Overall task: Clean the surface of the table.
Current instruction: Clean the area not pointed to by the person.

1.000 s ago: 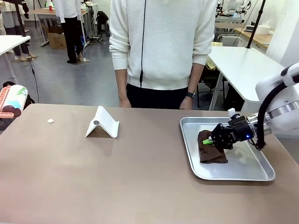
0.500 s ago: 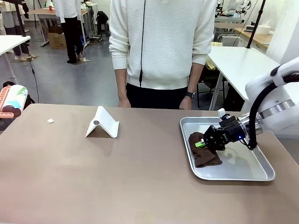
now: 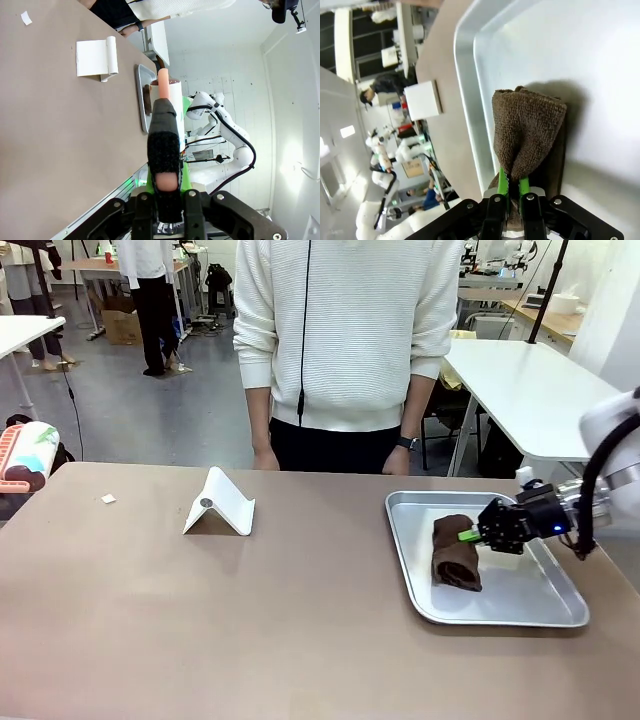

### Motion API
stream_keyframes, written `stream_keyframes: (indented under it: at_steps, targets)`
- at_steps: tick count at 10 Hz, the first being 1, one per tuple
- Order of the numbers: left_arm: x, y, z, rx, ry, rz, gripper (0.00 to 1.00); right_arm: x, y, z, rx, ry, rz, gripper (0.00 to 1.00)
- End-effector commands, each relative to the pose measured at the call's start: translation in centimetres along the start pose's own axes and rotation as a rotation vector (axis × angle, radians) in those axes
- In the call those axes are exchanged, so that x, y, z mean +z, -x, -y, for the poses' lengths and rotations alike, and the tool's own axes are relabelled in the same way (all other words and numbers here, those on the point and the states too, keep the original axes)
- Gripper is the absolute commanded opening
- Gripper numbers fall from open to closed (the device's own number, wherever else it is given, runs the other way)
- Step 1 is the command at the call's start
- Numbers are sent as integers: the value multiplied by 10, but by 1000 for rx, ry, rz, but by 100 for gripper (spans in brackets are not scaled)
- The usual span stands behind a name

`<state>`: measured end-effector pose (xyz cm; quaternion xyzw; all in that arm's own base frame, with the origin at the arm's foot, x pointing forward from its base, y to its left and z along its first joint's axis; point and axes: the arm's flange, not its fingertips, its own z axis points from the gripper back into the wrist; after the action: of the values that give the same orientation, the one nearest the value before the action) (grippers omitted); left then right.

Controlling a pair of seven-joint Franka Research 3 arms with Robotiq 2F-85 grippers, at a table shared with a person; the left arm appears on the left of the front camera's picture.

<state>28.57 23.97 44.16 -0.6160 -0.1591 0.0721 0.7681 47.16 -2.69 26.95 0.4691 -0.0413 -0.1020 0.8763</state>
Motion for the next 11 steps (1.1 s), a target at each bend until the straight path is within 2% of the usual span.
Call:
stream_keyframes:
  at_steps: [1, 4, 6, 8, 10, 11]
  targets:
    - [-1, -1, 4, -3, 7, 13, 0, 20, 7, 7, -12, -79, 68, 9]
    - [-1, -1, 4, -3, 7, 13, 0, 48, 21, 4, 1, -280, 51, 9]
    - [-1, -1, 4, -3, 7, 13, 0, 78, 48, -14, 61, -519, -2, 9]
    - [-1, -1, 4, -3, 7, 13, 0, 105, 77, -28, 42, -669, -44, 9]
    - [-1, -1, 4, -3, 7, 13, 0, 134, 105, -29, 51, -777, -211, 9]
    - [-1, -1, 4, -3, 7, 13, 0, 154, 115, -26, 56, -828, -243, 9]
